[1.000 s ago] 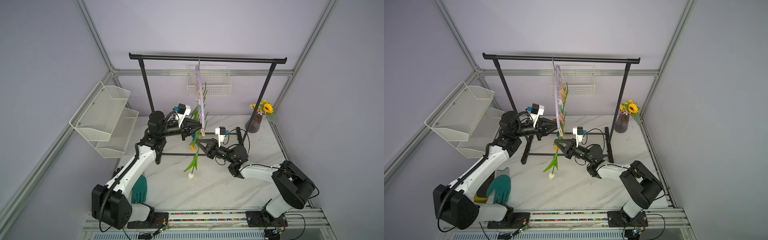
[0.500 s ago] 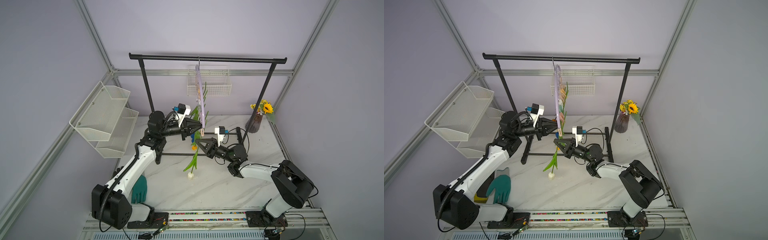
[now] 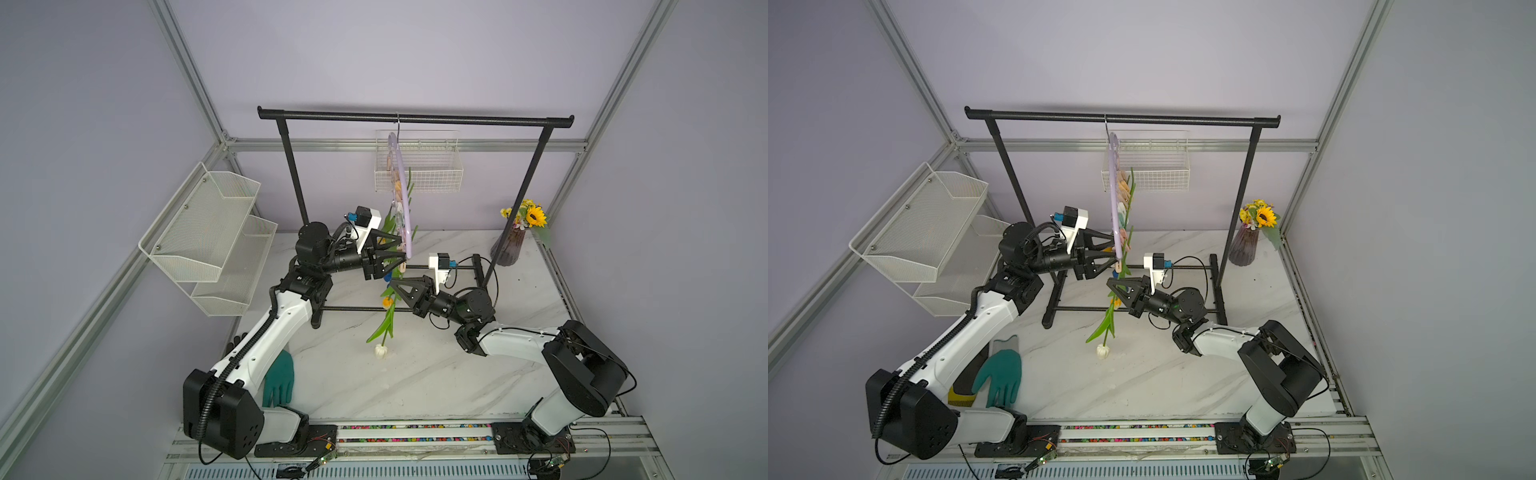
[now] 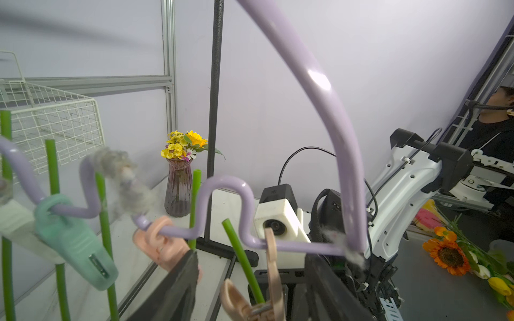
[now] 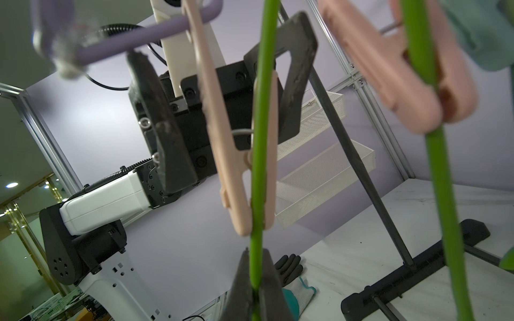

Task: Dry the flowers on a clothes hanger
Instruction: Clamp the flower onto the hanger.

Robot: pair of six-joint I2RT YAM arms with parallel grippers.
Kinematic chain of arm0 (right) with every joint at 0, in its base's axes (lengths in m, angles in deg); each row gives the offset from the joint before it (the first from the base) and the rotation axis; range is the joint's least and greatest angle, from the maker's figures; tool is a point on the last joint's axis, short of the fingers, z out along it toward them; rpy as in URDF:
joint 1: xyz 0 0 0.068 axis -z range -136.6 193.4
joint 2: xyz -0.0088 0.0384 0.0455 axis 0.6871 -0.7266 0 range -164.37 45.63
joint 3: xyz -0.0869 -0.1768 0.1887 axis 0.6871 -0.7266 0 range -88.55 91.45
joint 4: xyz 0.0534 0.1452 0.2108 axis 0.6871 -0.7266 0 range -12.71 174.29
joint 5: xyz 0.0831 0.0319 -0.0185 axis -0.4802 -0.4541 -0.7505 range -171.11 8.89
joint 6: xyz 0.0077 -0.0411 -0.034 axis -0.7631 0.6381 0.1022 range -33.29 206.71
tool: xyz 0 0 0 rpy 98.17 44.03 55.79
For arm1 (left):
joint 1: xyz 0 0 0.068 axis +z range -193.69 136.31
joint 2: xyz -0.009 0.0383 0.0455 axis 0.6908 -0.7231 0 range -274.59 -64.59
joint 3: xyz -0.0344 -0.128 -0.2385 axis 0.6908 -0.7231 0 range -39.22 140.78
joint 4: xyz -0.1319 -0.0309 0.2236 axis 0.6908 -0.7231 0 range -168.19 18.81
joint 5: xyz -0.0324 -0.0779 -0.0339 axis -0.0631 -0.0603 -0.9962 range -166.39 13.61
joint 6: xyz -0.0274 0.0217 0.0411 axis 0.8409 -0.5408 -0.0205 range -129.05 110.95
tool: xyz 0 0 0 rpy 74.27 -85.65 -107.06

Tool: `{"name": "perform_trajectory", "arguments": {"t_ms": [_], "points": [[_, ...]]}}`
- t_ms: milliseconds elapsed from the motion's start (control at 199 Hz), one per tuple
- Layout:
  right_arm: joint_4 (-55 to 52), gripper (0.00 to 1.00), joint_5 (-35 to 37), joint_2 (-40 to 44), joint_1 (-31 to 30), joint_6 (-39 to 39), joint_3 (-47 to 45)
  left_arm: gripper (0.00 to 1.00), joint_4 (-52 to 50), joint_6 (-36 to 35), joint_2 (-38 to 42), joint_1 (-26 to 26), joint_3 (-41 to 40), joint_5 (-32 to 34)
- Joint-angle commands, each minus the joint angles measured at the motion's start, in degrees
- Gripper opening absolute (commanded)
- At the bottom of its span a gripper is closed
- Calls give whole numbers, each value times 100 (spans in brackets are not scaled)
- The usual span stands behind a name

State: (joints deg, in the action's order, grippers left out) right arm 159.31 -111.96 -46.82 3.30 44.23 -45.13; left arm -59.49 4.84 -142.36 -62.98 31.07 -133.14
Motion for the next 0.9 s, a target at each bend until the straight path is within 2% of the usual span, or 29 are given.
{"name": "perform_trajectory", "arguments": {"t_ms": [0, 116, 397, 764, 900], "points": [[39, 0, 58, 180, -41, 136, -31, 64, -32, -87, 193, -13, 161, 56], [45, 0, 71, 213, -42, 186, -62, 63, -89, -119, 203, -12, 161, 76], [38, 0, 80, 254, -42, 222, -70, 25, -142, -81, 140, -13, 284, 6], [56, 0, 192, 236, -42, 67, -17, 7, 210, 169, 46, -82, 271, 15], [108, 0, 311, 235, -42, -63, 3, 5, 236, 175, 7, -110, 277, 37]]}}
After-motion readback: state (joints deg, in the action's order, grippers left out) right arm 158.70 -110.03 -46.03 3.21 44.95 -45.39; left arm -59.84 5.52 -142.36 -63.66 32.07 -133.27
